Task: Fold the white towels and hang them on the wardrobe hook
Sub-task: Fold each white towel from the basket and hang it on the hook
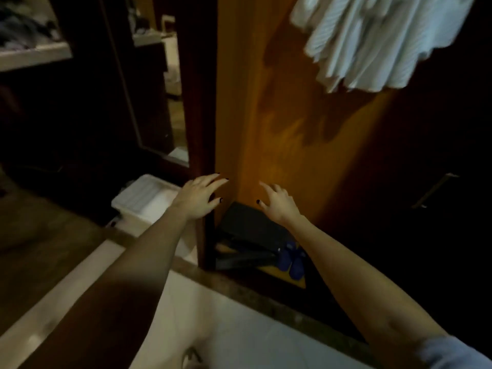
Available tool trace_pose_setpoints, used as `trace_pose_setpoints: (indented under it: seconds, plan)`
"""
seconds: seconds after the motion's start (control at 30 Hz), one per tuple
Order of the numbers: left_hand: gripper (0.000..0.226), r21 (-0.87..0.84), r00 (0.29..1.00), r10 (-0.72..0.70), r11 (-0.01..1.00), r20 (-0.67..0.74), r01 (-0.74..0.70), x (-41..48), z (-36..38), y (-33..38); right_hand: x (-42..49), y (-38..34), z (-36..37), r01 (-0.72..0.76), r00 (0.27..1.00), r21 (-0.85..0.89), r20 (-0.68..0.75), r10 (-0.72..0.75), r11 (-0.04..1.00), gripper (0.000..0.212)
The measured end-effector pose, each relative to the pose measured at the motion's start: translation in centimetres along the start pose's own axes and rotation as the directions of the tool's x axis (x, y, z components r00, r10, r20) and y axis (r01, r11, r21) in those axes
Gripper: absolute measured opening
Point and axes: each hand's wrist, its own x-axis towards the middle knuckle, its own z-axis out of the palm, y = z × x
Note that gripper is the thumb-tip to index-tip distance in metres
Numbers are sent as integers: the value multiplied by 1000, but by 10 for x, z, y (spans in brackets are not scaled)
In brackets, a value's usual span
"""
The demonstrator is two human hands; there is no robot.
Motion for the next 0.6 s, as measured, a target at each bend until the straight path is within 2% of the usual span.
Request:
trace_pose_setpoints:
  seconds: [0.23,0.37,0.6]
  plan:
    - [58,-92,968,-231,966,97,240,-114,67,-57,-5,-103,105,217,957,-29,205,-207,976,61]
    - [58,-151,924,-350,916,153,372,-187,107,-97,-5,-159,167,284,909,-33,327,-258,958,57]
    - [60,-152,753,-623,741,211,655,-318,141,-194,-3,-272,262,451,790,-17,474,-390,892,62]
